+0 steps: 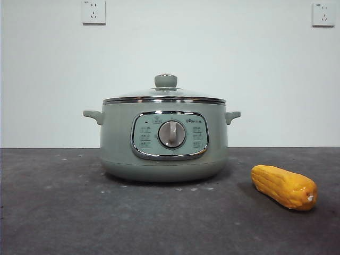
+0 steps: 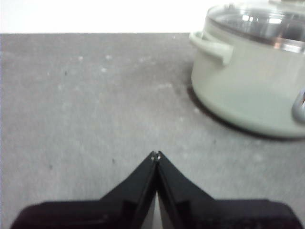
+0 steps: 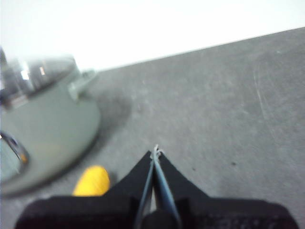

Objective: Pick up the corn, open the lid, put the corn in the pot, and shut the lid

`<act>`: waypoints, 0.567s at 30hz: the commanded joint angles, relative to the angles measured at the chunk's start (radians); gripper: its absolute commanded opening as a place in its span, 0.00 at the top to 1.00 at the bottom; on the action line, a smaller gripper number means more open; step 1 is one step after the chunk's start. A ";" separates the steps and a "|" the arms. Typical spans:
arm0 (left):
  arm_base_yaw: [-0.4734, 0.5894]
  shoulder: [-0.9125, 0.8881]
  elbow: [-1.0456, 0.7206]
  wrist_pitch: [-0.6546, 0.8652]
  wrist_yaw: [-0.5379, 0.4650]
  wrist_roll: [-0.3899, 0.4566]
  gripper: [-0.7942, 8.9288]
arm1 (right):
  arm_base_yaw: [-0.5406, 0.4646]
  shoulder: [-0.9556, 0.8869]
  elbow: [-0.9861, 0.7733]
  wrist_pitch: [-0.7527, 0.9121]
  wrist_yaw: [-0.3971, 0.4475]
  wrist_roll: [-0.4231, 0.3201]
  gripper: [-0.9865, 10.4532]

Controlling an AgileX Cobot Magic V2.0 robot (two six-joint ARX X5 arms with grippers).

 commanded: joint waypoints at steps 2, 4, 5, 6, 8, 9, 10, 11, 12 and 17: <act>0.002 0.011 0.092 -0.008 0.000 -0.087 0.92 | 0.000 0.003 0.061 0.003 -0.003 0.108 0.92; 0.002 0.029 0.140 -0.016 0.000 -0.121 0.92 | 0.000 0.013 0.106 0.002 -0.003 0.114 0.92; 0.002 0.043 0.168 -0.022 0.000 -0.126 0.92 | 0.000 0.023 0.133 0.002 -0.003 0.114 0.92; 0.002 0.055 0.193 -0.030 0.000 -0.126 0.92 | 0.000 0.035 0.158 0.000 -0.003 0.114 0.92; 0.002 0.090 0.259 -0.059 0.001 -0.126 0.92 | 0.000 0.071 0.226 -0.024 -0.003 0.114 0.92; 0.002 0.110 0.296 -0.080 0.000 -0.125 0.92 | 0.000 0.095 0.264 -0.046 -0.007 0.114 0.92; 0.002 0.128 0.330 -0.098 0.002 -0.125 0.92 | 0.000 0.118 0.299 -0.069 -0.015 0.112 0.92; 0.002 0.151 0.369 -0.119 0.005 -0.124 0.92 | 0.000 0.147 0.342 -0.101 -0.029 0.104 0.92; 0.002 0.171 0.404 -0.137 0.014 -0.120 0.92 | 0.000 0.175 0.380 -0.129 -0.041 0.088 0.92; 0.002 0.292 0.602 -0.248 0.083 -0.080 0.92 | 0.000 0.345 0.608 -0.317 -0.101 -0.028 0.92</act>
